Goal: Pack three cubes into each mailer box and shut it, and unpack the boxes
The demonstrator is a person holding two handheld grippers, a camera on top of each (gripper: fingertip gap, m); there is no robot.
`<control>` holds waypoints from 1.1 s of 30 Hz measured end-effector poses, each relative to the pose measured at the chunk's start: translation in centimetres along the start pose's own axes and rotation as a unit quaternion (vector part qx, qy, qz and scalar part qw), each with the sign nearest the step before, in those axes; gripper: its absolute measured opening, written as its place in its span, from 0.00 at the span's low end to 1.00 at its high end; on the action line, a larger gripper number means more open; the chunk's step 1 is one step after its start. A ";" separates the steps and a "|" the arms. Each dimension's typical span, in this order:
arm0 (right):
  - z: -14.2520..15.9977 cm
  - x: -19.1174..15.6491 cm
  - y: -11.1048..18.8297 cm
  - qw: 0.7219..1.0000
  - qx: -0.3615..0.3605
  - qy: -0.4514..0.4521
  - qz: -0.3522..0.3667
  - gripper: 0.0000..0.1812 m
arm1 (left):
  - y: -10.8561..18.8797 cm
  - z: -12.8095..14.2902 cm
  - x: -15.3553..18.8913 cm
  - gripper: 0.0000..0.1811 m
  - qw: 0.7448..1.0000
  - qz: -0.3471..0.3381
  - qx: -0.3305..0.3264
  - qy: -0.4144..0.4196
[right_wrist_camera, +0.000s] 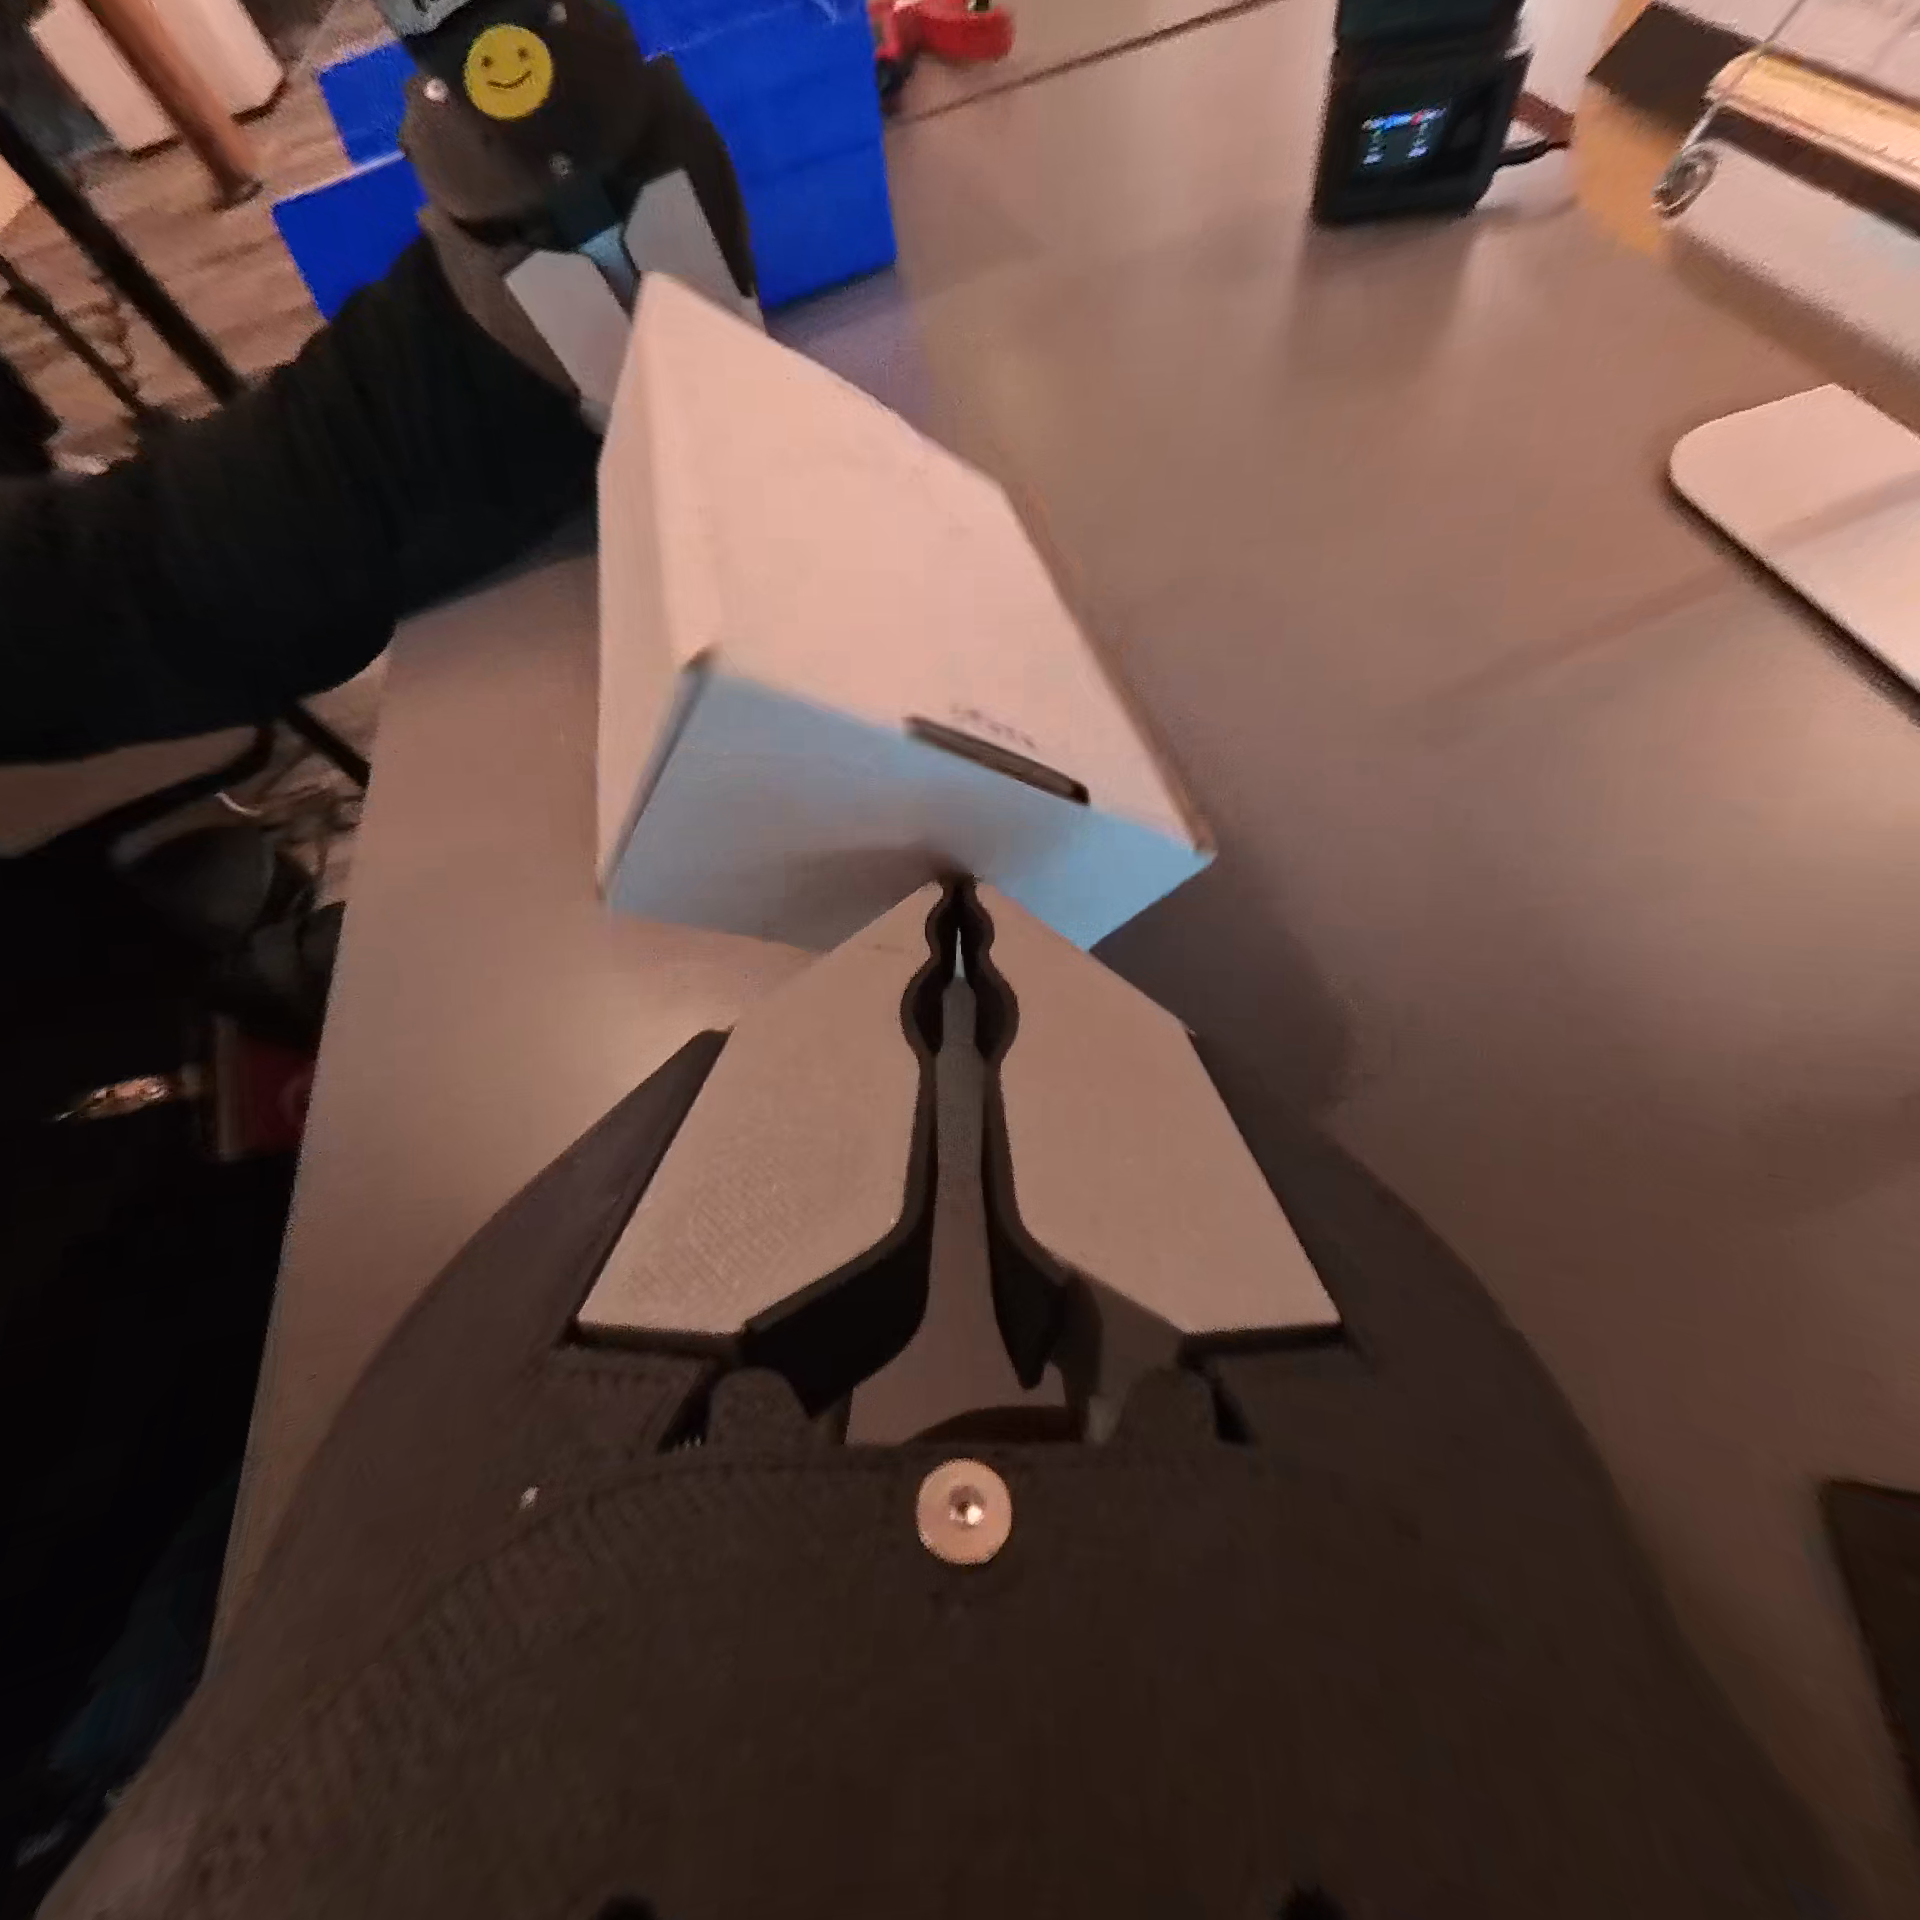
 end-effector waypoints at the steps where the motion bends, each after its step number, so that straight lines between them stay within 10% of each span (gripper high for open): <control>1: 0.0 0.1 0.0 1.000 0.004 0.000 0.004 0.00 | 0.1 -0.1 -0.1 0.00 1.000 -0.006 0.008 -0.002; 16: -0.3 0.4 -0.6 0.999 0.032 -0.024 -0.021 0.00 | 2.6 -1.9 -1.5 0.00 0.984 -0.032 0.156 0.079; 24: 1.2 2.0 -1.8 0.997 -0.028 -0.067 0.021 0.00 | -0.9 0.7 -1.9 0.00 0.995 -0.069 -0.014 0.070; 33: 1.7 2.4 -1.4 0.996 -0.040 -0.078 0.036 0.01 | 0.0 1.8 -2.2 0.00 0.995 -0.079 -0.044 0.048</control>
Point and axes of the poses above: each gripper's, where its closed fingertips meet, y back along the fingers, z out of its underside, x = y × z across the jaws, the point moved 10 cm from there along y, back along the fingers, and after that the axes turned 10 degrees about -z, right-handed, at the moved point
